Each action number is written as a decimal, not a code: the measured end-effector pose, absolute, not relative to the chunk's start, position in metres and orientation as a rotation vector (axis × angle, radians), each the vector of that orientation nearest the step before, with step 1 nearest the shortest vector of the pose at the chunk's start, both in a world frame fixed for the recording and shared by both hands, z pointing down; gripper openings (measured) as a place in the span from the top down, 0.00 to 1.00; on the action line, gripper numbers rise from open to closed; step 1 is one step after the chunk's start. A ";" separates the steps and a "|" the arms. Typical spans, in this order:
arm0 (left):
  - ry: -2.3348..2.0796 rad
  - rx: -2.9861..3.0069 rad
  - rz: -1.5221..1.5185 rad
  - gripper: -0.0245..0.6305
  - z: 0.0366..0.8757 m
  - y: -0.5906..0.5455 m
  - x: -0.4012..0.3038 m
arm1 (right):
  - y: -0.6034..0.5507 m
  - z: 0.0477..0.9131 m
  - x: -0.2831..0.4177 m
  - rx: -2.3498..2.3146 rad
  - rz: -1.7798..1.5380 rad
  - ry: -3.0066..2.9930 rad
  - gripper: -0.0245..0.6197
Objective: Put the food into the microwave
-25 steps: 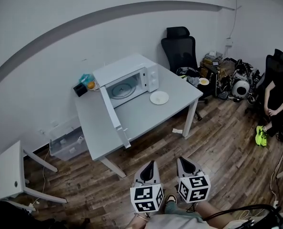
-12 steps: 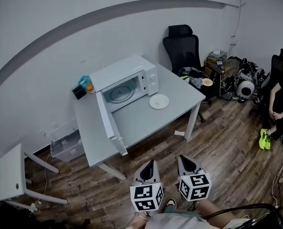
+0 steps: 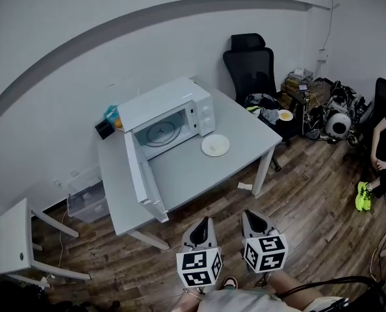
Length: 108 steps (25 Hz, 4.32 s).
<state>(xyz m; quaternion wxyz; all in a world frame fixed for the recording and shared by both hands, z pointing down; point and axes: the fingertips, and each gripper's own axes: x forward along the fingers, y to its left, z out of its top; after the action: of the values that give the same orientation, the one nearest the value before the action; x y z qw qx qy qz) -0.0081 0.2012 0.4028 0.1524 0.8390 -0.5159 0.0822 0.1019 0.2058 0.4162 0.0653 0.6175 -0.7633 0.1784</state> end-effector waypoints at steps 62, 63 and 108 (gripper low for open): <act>-1.488 2.406 0.273 0.96 0.415 0.029 0.031 | 0.036 0.421 0.141 1.858 0.583 -2.318 0.94; -1.484 2.406 0.274 0.96 0.415 0.024 0.032 | 0.032 0.421 0.142 1.861 0.584 -2.314 0.94; -1.481 2.323 0.286 0.96 0.433 -0.168 0.033 | -0.165 0.425 0.136 1.776 0.613 -2.332 0.94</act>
<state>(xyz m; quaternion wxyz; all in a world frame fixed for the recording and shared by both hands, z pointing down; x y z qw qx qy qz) 0.0334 -0.1678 0.4332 0.1848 0.8242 -0.5256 0.1013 0.1364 -0.1649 0.4245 0.0733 0.5914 -0.7767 0.2041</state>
